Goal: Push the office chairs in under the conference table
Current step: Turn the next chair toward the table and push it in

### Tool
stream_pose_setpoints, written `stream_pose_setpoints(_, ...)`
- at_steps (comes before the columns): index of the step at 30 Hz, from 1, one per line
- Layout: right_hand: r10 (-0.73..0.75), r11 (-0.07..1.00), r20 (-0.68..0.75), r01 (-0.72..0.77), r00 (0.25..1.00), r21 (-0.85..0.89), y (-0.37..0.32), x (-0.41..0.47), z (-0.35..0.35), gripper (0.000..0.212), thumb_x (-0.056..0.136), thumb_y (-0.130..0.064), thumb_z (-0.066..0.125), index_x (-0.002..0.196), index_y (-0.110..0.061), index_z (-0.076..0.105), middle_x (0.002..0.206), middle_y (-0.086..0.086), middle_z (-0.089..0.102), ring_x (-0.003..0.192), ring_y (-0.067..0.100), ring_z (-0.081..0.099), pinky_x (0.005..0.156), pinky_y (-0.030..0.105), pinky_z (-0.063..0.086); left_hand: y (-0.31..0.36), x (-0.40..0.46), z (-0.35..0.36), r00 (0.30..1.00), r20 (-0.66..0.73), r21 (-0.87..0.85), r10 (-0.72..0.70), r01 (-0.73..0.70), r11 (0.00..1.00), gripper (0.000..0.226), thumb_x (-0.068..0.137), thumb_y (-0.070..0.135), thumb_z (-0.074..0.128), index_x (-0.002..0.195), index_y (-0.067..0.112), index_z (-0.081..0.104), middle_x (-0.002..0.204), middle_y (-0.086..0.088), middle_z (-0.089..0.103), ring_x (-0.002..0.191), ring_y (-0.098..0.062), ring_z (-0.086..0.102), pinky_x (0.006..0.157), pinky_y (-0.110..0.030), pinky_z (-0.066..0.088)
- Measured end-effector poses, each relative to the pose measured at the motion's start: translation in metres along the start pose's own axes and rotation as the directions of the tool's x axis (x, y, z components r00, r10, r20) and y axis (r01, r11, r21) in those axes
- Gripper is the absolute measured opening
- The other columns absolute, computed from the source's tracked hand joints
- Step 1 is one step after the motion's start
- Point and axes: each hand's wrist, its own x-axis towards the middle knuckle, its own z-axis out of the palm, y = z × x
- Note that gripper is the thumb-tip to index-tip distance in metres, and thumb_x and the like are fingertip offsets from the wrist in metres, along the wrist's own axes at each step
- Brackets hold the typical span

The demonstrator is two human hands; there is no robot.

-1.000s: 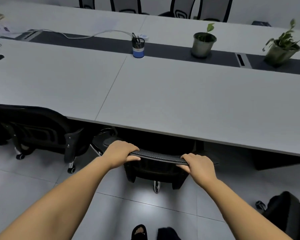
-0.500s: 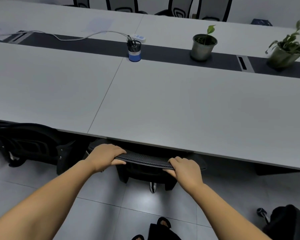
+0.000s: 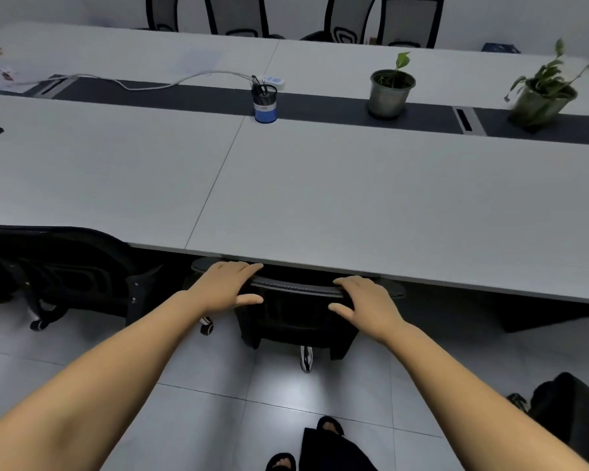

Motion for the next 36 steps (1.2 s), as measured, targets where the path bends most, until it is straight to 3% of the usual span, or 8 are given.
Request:
stream_pose_setpoints(5,0.111,0.907,-0.148,-0.039,0.983,0.419,-0.036,-0.076,-0.024,0.051,0.085,-0.039,0.057,0.132,-0.025,0.042,0.133,-0.008,0.048,0.124,0.01,0.042,0.103,0.03,0.035,0.047,-0.064,-0.014,0.954,-0.276,-0.542,-0.117,-0.054,0.838,0.06,0.084,0.049,0.056,0.136,0.031,0.034,0.132,0.006,0.05,0.122,-0.008,0.045,0.1,-0.027,0.035)
stream_pose_setpoints(9,0.28,0.754,-0.201,-0.085,0.939,0.652,-0.064,-0.143,-0.022,0.043,0.084,-0.03,0.061,0.125,-0.033,0.047,0.125,-0.019,0.052,0.115,-0.005,0.046,0.098,0.019,0.037,0.079,-0.135,-0.005,0.897,-0.306,-0.818,-0.318,-0.078,0.569,0.045,0.078,0.044,0.059,0.116,0.061,0.041,0.114,0.028,0.057,0.112,0.006,0.049,0.092,-0.023,0.041)
stream_pose_setpoints(14,0.458,0.513,-0.189,-0.085,0.869,0.854,-0.089,-0.211,-0.004,0.037,0.084,-0.023,0.062,0.113,-0.044,0.053,0.116,-0.025,0.059,0.111,-0.003,0.053,0.087,0.017,0.045,0.115,-0.189,0.013,0.889,-0.261,-0.923,-0.375,-0.116,0.367,0.038,0.072,0.046,0.055,0.109,0.058,0.053,0.113,0.023,0.06,0.106,0.0,0.057,0.087,-0.016,0.044)
stream_pose_setpoints(17,0.569,0.401,-0.178,-0.082,0.803,0.913,-0.101,-0.243,0.01,0.039,0.082,-0.018,0.062,0.113,-0.039,0.053,0.118,-0.025,0.058,0.107,0.001,0.057,0.083,0.012,0.047,0.129,-0.208,0.024,0.897,-0.254,-0.929,-0.361,-0.123,0.349,0.038,0.07,0.045,0.055,0.106,0.058,0.053,0.111,0.022,0.062,0.104,0.0,0.058,0.083,-0.009,0.045)
stream_pose_setpoints(21,0.695,0.312,-0.153,-0.103,0.702,0.945,-0.11,-0.287,0.021,0.053,0.068,-0.052,0.061,0.118,-0.038,0.049,0.114,-0.015,0.062,0.105,0.001,0.059,0.083,0.011,0.047,0.148,-0.217,0.038,0.945,-0.213,-0.924,-0.247,-0.113,0.364,0.044,0.075,0.029,0.056,0.104,0.062,0.051,0.109,0.025,0.061,0.103,0.0,0.059,0.079,-0.008,0.045)
stream_pose_setpoints(25,0.798,0.258,-0.149,-0.108,0.584,0.96,-0.115,-0.332,0.025,0.068,0.059,-0.07,0.062,0.118,-0.037,0.049,0.115,-0.015,0.062,0.105,0.002,0.059,0.08,0.008,0.046,0.173,-0.215,0.039,0.975,-0.203,-0.912,-0.091,-0.155,0.379,0.042,0.068,0.047,0.052,0.108,0.057,0.05,0.111,0.024,0.061,0.103,-0.001,0.058,0.08,-0.007,0.044)
stream_pose_setpoints(32,0.913,0.212,-0.165,-0.09,0.374,0.973,-0.121,-0.417,0.037,0.037,0.082,-0.021,0.058,0.113,-0.04,0.049,0.116,-0.01,0.061,0.1,-0.002,0.059,0.076,0.006,0.047,0.236,-0.224,0.045,0.972,-0.198,-0.901,0.122,-0.23,0.367,0.041,0.068,0.048,0.051,0.109,0.054,0.051,0.111,0.023,0.06,0.103,-0.001,0.058,0.08,-0.007,0.044)
stream_pose_setpoints(36,0.951,0.184,-0.151,-0.101,0.268,0.978,-0.127,-0.485,0.047,0.038,0.082,-0.021,0.057,0.111,-0.044,0.048,0.115,-0.012,0.061,0.102,-0.003,0.059,0.075,0.014,0.049,0.286,-0.249,0.061,0.957,-0.195,-0.903,0.217,-0.261,0.342,0.038,0.07,0.047,0.052,0.107,0.047,0.055,0.108,0.021,0.063,0.101,-0.003,0.06,0.079,-0.007,0.045)
